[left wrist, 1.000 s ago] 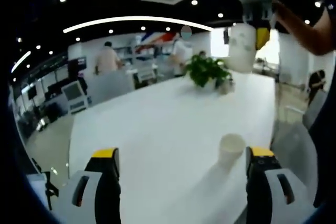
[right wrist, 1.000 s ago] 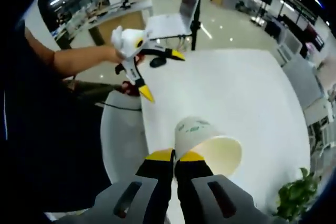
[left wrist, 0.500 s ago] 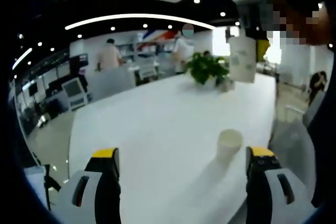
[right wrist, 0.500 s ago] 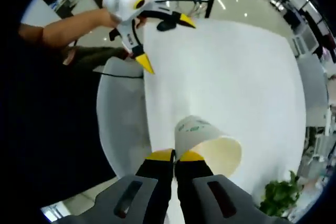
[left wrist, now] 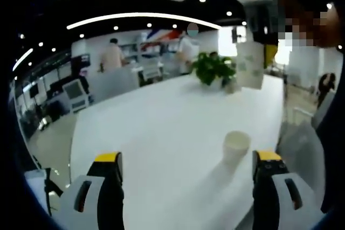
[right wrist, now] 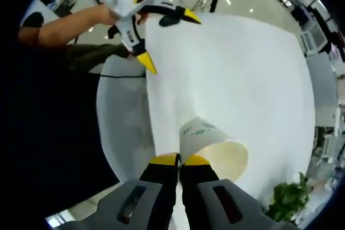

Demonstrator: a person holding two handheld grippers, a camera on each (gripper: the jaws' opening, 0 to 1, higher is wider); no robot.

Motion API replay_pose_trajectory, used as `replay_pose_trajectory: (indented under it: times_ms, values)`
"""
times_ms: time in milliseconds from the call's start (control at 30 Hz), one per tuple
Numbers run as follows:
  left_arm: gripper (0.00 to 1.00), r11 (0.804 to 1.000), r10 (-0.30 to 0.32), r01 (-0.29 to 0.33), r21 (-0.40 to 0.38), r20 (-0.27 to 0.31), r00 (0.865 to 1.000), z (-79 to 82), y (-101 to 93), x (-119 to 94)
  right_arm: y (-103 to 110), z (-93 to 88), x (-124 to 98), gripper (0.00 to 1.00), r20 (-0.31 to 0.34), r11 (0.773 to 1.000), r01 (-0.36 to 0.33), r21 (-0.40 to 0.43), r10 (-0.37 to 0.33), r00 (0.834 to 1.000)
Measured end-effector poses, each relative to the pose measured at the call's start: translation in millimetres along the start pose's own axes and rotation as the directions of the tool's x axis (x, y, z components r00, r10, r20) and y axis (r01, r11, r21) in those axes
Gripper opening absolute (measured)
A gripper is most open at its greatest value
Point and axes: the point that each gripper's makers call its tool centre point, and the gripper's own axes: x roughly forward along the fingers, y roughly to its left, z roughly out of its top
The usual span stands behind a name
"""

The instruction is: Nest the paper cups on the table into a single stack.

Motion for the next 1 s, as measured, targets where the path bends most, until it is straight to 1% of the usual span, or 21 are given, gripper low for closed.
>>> replay_pose_trajectory:
  times_ms: [67, 333, 367, 433, 500, 733, 1000]
  values:
    - [0.99, 1.000, 0.003, -0.003, -0.009, 0.009, 1.000, 1.9, 0.4, 0.2, -0.2, -1.2, 5.5, 0.00, -0.009, 1.000, 0.003, 0.005, -0.003, 1.000]
    - [0.99, 1.000, 0.009, -0.009, -0.015, 0.006, 1.000, -1.9, -0.5, -0.3, 2.2, -3.4, 25.1, 0.00, -0.022, 1.000, -0.011, 0.025, 0.011, 1.000]
    - [0.99, 1.000, 0.025, -0.025, -0.003, 0.009, 1.000, -2.3, 1.7, -0.9, 2.4, -3.4, 26.3, 0.00, -0.021, 0.999, -0.014, 0.029, 0.015, 1.000]
    - [0.99, 0.999, 0.036, -0.036, -0.002, 0.013, 0.999, -2.4, 2.9, -1.7, 1.6, -4.7, 33.3, 0.00, -0.022, 0.999, -0.017, 0.039, 0.018, 1.000]
    - [0.99, 0.999, 0.032, -0.031, -0.018, 0.011, 0.999, -3.2, 2.0, -2.0, 1.9, -6.8, 39.8, 0.00, -0.026, 0.998, -0.023, 0.050, 0.025, 0.999]
    - [0.99, 0.999, 0.041, -0.040, -0.023, 0.008, 0.999, -5.0, 2.5, -2.8, 1.7, -7.3, 59.4, 0.00, -0.021, 0.994, -0.050, 0.093, 0.052, 0.998]
    - [0.99, 0.998, 0.048, -0.048, -0.031, 0.012, 0.999, -5.0, 3.1, -2.5, 0.0, -11.2, 76.7, 0.00, -0.034, 0.992, -0.060, 0.112, 0.064, 0.997]
